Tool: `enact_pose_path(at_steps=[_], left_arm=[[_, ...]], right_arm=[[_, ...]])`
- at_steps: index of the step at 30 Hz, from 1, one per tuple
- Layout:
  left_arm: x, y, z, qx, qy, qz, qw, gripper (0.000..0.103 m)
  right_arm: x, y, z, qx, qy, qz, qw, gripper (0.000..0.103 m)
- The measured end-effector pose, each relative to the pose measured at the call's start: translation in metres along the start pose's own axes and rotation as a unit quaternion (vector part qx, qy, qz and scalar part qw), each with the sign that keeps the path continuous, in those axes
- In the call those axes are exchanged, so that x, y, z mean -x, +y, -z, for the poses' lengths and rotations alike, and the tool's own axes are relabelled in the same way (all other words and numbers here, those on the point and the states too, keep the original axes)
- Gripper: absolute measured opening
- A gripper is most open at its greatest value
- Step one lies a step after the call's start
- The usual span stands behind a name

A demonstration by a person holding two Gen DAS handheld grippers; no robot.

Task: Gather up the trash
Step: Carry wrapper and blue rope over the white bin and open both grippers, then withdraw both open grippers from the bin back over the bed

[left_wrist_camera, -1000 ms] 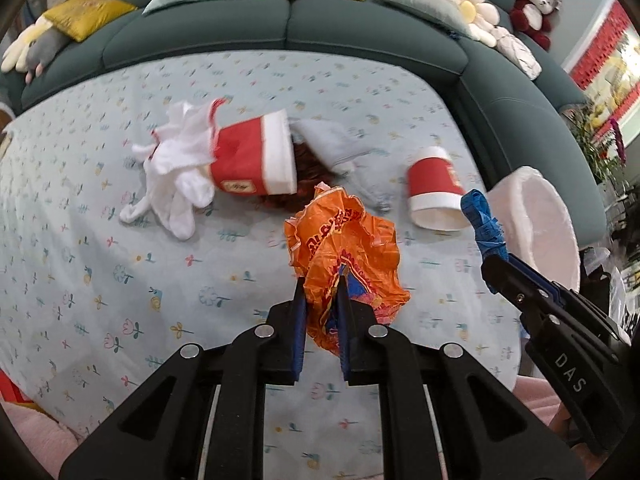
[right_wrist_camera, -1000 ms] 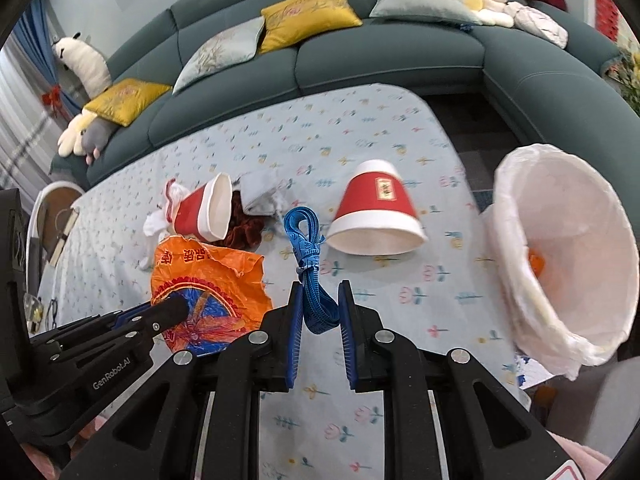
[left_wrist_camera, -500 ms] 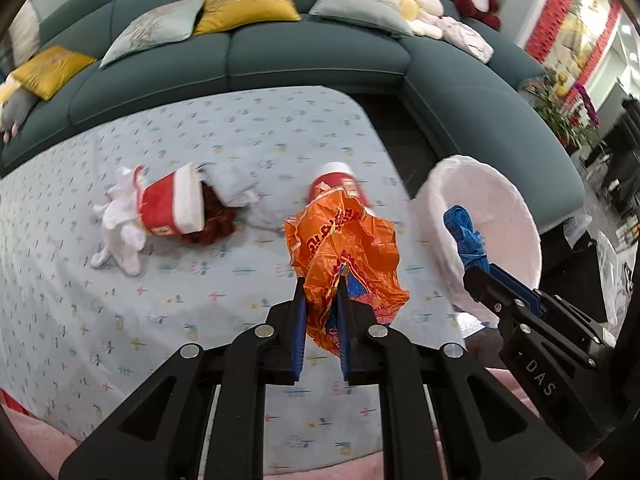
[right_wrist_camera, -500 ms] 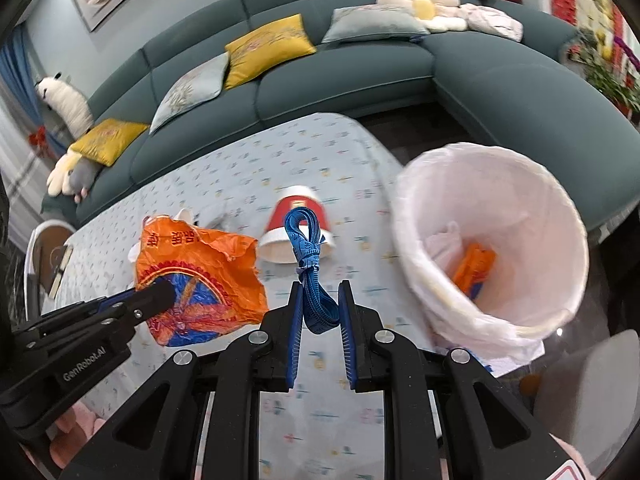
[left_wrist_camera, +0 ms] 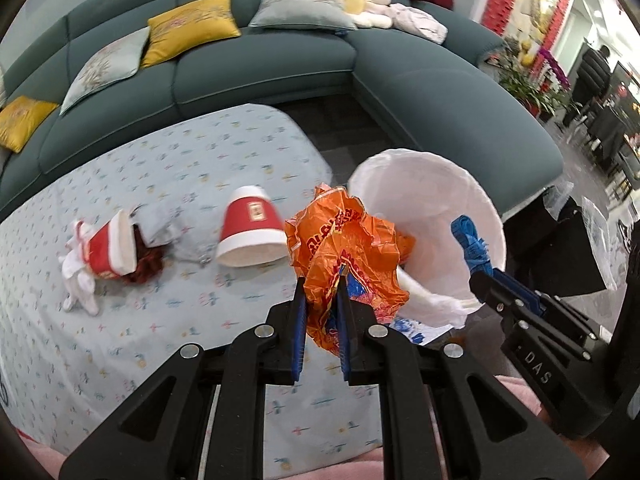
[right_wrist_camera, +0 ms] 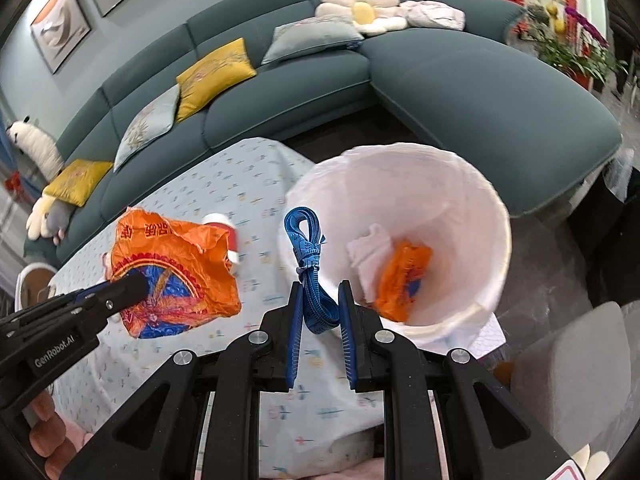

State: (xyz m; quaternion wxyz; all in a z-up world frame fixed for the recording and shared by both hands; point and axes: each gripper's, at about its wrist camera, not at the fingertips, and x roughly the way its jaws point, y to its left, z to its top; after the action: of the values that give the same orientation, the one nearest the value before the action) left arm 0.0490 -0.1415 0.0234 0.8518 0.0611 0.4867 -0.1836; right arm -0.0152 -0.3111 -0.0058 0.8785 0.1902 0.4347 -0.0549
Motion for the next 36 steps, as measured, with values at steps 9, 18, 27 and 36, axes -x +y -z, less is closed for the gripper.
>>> enact_pose_path(at_steps=[9, 18, 27, 36], left_arm=[[-0.017, -0.043, -0.019, -0.029, 0.005, 0.017, 0.9994, 0.013], [-0.036, -0.073, -0.041, -0.042, 0.012, 0.032, 0.9985, 0.014], [-0.051, -0.094, -0.058, -0.043, 0.014, 0.045, 0.998, 0.021], [-0.047, -0.096, -0.063, -0.033, 0.002, 0.042, 0.9985, 0.046]], right_arm=[[-0.001, -0.034, -0.01, -0.034, -0.004, 0.002, 0.999, 0.017], [-0.006, -0.052, -0.026, -0.04, -0.003, 0.019, 0.999, 0.017], [-0.013, -0.07, -0.042, -0.046, -0.006, 0.031, 0.998, 0.017], [-0.012, -0.07, -0.045, -0.044, -0.011, 0.036, 0.998, 0.03]])
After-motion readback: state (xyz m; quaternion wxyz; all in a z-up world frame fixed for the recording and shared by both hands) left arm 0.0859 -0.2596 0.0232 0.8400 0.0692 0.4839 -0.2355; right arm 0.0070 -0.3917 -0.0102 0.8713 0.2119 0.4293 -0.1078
